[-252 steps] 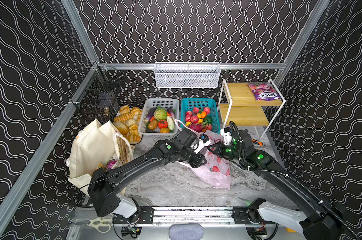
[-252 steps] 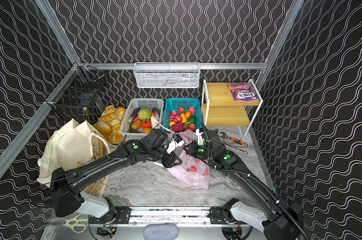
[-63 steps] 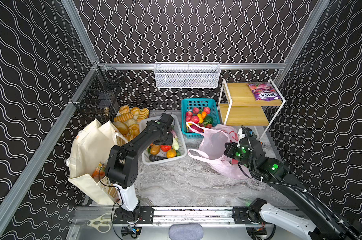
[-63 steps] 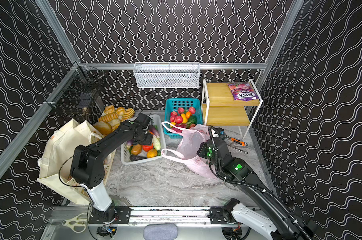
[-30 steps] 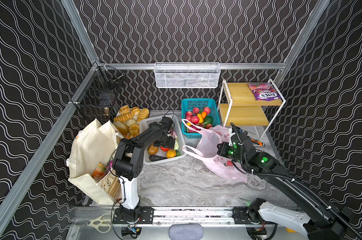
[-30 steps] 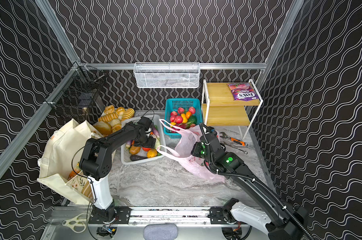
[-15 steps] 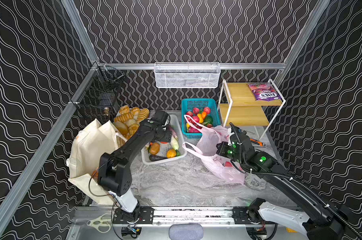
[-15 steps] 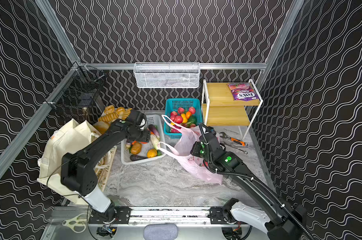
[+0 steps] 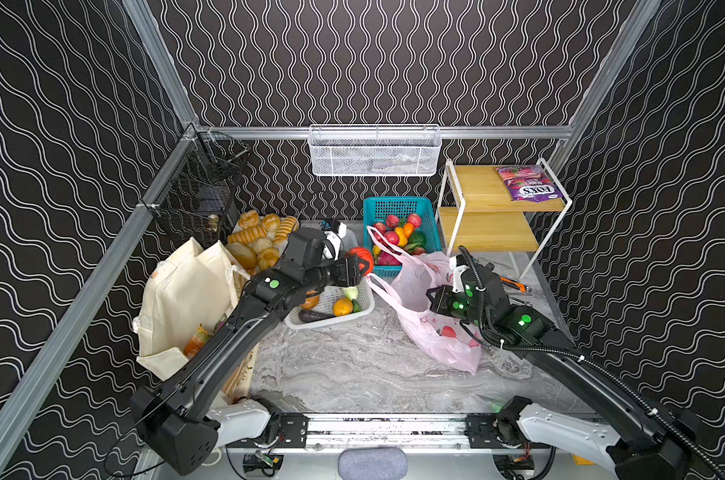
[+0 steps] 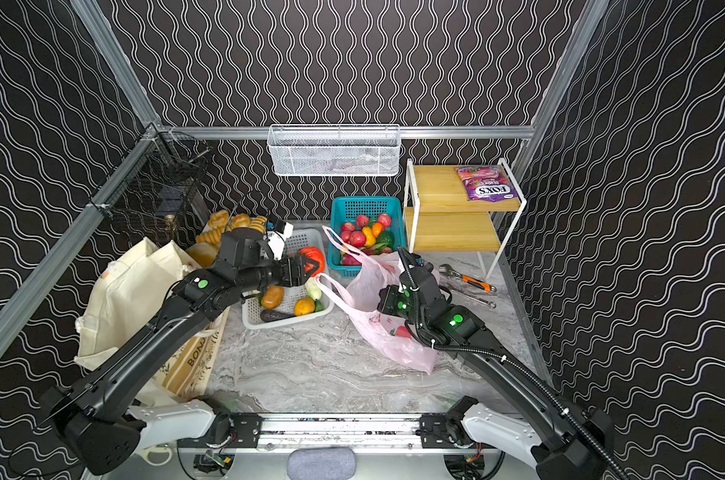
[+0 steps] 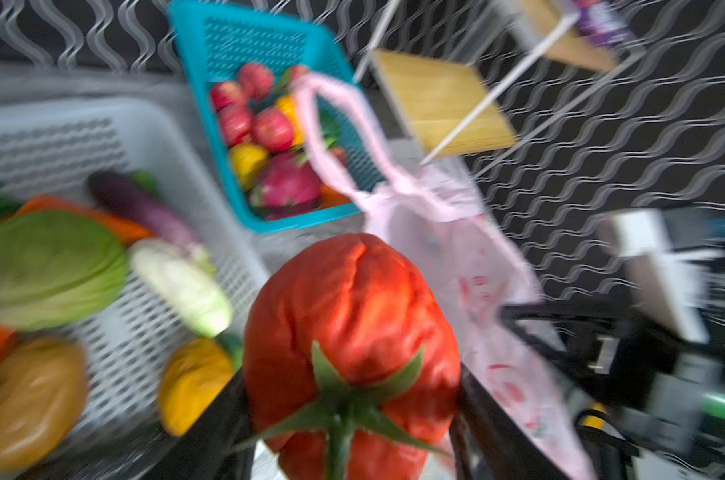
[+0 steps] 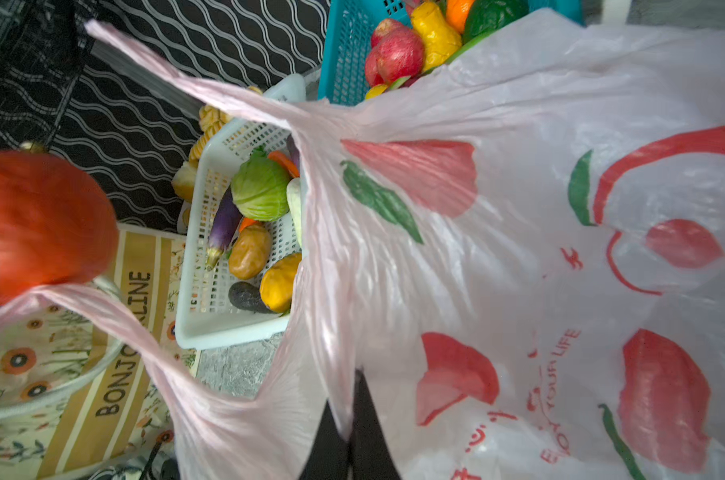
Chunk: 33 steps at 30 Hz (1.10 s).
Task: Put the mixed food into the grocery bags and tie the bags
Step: 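Grasp the red tomato with the left gripper and lift it, then carry the tomato to the pink bag held by the right gripper and drop it in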
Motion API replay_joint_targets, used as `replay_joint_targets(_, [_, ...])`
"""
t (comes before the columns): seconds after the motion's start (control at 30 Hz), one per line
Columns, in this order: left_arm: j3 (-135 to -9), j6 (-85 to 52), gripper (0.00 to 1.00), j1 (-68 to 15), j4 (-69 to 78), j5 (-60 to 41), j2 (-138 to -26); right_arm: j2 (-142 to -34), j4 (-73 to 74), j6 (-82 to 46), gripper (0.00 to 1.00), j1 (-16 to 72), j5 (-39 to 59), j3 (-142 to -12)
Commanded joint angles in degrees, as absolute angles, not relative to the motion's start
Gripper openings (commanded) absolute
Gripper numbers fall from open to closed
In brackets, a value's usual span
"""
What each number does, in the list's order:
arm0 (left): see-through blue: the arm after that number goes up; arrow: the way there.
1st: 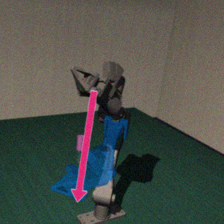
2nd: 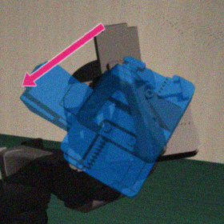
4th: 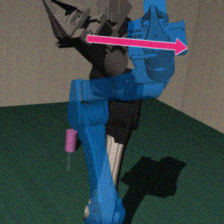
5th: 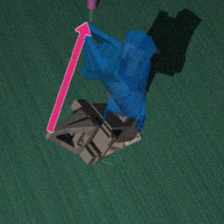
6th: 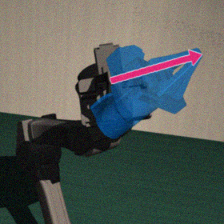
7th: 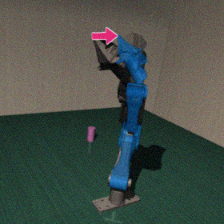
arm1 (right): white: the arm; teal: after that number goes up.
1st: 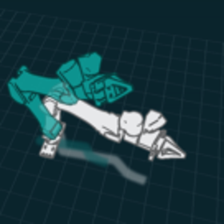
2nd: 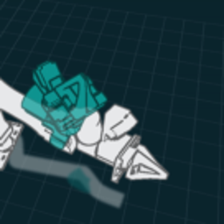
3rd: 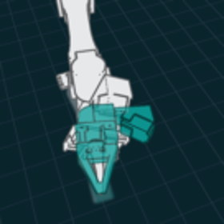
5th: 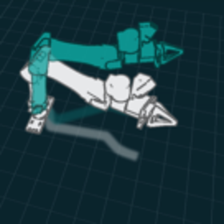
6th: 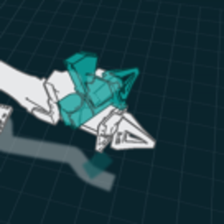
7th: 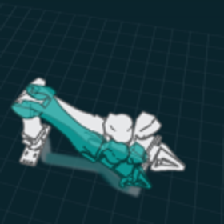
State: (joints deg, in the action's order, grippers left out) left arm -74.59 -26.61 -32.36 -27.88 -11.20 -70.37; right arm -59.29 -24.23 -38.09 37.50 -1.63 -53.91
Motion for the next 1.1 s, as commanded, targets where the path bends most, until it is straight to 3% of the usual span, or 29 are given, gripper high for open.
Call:
replay_joint_targets(0.0, [-76.2,-26.4,0.63,-34.6,-21.2,-10.6,-69.7,-58.2,-21.8,-35.8,0.00,37.6,3.2,-52.8])
replay_joint_targets(0.13, [-78.7,-23.1,0.62,-37.6,-20.3,-12.9,-72.0,-56.1,-19.4,-35.0,0.00,37.6,9.0,-51.0])
replay_joint_targets(0.27, [-85.8,-17.2,0.64,-38.6,-28.8,-6.8,-73.8,-54.2,-19.9,-33.3,0.00,37.6,11.1,-50.6])
replay_joint_targets(0.5, [-91.0,-11.4,0.56,-40.4,-35.9,-24.2,-82.1,-50.2,-17.1,-35.0,0.00,37.5,11.3,-48.8])
replay_joint_targets(0.9, [-82.2,-8.1,0.54,-44.2,-32.4,-22.5,-77.4,-52.3,-15.7,-42.2,0.00,34.9,12.2,-49.7])
replay_joint_targets(1.07, [-81.3,-6.8,0.53,-44.3,-36.4,-16.9,-80.1,-51.8,-11.1,-43.6,0.00,33.8,16.8,-48.8])
